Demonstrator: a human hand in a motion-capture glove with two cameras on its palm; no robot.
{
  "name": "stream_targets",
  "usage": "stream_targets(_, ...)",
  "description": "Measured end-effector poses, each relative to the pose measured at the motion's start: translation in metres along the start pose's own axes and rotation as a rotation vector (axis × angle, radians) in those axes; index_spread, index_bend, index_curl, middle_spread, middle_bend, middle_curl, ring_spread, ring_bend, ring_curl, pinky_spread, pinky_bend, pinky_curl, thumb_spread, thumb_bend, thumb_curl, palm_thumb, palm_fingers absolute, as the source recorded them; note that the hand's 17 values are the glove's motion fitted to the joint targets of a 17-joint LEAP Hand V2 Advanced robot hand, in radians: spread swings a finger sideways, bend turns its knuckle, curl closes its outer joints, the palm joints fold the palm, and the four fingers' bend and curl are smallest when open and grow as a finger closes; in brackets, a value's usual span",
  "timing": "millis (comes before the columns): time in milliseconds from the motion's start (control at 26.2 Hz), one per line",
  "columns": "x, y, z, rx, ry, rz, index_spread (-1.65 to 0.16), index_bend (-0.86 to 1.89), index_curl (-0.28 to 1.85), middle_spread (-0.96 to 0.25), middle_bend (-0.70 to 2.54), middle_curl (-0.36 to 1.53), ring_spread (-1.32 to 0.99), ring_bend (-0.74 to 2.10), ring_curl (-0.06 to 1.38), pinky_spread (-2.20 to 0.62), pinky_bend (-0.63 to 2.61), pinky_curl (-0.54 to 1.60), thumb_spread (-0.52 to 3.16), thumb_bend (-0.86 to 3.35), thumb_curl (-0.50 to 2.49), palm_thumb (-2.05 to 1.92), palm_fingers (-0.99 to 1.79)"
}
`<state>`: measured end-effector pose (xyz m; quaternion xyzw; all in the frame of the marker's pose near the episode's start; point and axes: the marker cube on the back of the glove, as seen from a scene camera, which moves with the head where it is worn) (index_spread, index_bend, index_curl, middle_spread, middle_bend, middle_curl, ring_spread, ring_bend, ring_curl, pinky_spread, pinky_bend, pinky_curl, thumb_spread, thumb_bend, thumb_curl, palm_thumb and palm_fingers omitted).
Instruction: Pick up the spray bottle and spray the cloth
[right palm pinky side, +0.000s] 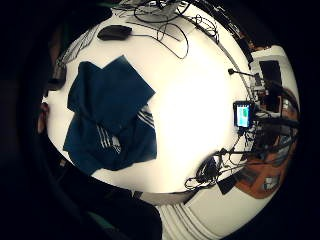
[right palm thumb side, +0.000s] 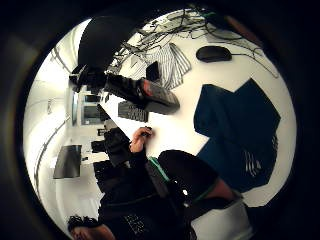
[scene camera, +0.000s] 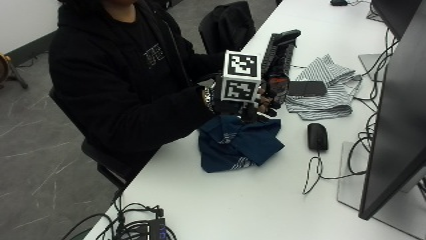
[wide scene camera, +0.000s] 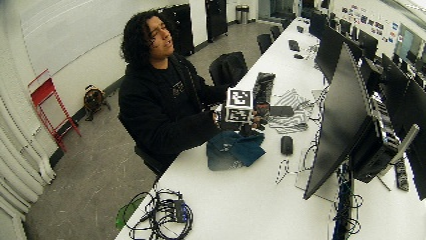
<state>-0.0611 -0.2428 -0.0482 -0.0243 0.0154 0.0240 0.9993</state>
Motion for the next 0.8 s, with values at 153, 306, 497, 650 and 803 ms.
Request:
stream_targets(153,0.009,0.019,-0.001,-0.02,0.099,-0.001,-0.41,0.14,0.32,-0.08,0.22,0.37,-0.08,0.39,0.34,0.22,0.3,0.34,0.95,-0.03,0.41,0.32,0.34)
stream_targets(306,0.017,0.041,-0.004,-0.027,0.178,-0.014,-0.41,0.14,0.31,-0.07,0.21,0.37,-0.08,0.38,0.34,0.23,0.28,0.34,0.97,-0.03,0.4,0.32,0.35)
stream_targets(497,0.02,0.066,-0.005,-0.003,0.215,-0.045,-0.41,0.13,0.3,-0.07,0.22,0.37,-0.08,0.39,0.34,0.23,0.26,0.33,0.99,-0.03,0.38,0.32,0.36)
stream_targets(650,0.018,0.077,-0.006,0.034,0.244,-0.065,-0.41,0.1,0.27,-0.07,0.24,0.37,-0.09,0.44,0.34,0.23,0.24,0.33,1.0,-0.03,0.36,0.32,0.45)
stream_targets(803,0.017,0.083,-0.006,0.008,0.277,-0.07,-0.41,0.11,0.26,-0.07,0.24,0.37,-0.11,0.46,0.35,0.23,0.24,0.33,1.01,-0.03,0.35,0.32,0.46)
